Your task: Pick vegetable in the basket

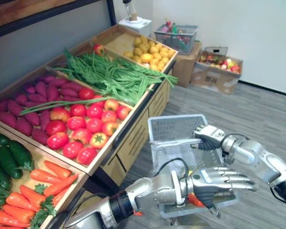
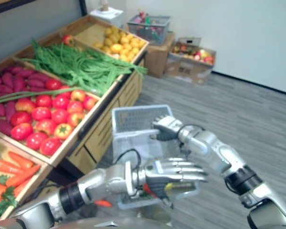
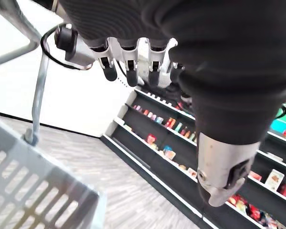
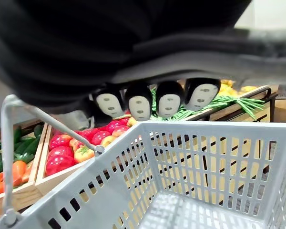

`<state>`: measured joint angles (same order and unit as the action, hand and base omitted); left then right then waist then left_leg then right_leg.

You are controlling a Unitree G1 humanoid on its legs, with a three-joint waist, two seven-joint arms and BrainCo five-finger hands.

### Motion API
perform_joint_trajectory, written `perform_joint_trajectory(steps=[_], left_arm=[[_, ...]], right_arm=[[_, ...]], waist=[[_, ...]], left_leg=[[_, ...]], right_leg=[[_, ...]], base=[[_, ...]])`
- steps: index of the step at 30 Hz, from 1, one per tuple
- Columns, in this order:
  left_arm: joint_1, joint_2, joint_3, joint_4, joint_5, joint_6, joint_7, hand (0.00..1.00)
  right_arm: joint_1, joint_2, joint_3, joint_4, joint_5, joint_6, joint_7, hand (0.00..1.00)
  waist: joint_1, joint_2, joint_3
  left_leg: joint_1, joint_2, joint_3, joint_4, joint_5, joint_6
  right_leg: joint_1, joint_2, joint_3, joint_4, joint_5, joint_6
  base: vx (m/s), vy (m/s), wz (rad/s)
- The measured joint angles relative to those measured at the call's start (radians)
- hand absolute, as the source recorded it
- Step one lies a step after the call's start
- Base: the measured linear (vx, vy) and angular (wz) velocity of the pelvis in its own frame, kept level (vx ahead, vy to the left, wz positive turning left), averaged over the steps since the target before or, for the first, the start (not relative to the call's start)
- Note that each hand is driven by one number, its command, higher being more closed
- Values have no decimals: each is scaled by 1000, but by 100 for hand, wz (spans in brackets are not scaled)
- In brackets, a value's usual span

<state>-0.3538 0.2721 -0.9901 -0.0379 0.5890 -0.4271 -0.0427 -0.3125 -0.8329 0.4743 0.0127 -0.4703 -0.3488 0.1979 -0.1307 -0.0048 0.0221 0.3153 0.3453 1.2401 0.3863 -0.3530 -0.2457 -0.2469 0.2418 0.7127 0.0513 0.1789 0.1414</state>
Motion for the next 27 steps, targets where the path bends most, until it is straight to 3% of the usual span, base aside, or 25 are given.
perform_joint_trajectory(steps=[11, 18, 21, 27], left_arm=[[48, -40, 16, -89, -75, -9, 78, 0], [56, -53, 23, -142, -127, -10, 82, 0], [92, -54, 42, -215, -199, -10, 82, 0], [136, -43, 84, -317, -341, -10, 79, 0]], right_arm=[[79, 11, -31, 0, 0, 0, -6, 100], [111, 13, -38, 0, 0, 1, -11, 100], [166, 27, -75, 0, 0, 1, -11, 100], [245, 48, -163, 3, -2, 23, -15, 100]], waist=[[4, 8, -19], [7, 11, -21], [25, 12, -21], [35, 17, -26]], left_leg=[[-17, 11, -23, 7, 0, 0], [-32, 16, -50, 12, 0, 0], [-38, 23, -70, 16, 0, 0], [-70, 27, -119, 19, 0, 1]], right_leg=[[-5, -6, -22, 0, 1, -1], [-7, -16, -50, -3, 0, -1], [-5, -20, -64, -4, 0, -2], [-4, -49, -109, -16, 0, -2]], base=[[7, -23, 5], [1, -25, 10], [4, -34, 13], [-12, -33, 26]])
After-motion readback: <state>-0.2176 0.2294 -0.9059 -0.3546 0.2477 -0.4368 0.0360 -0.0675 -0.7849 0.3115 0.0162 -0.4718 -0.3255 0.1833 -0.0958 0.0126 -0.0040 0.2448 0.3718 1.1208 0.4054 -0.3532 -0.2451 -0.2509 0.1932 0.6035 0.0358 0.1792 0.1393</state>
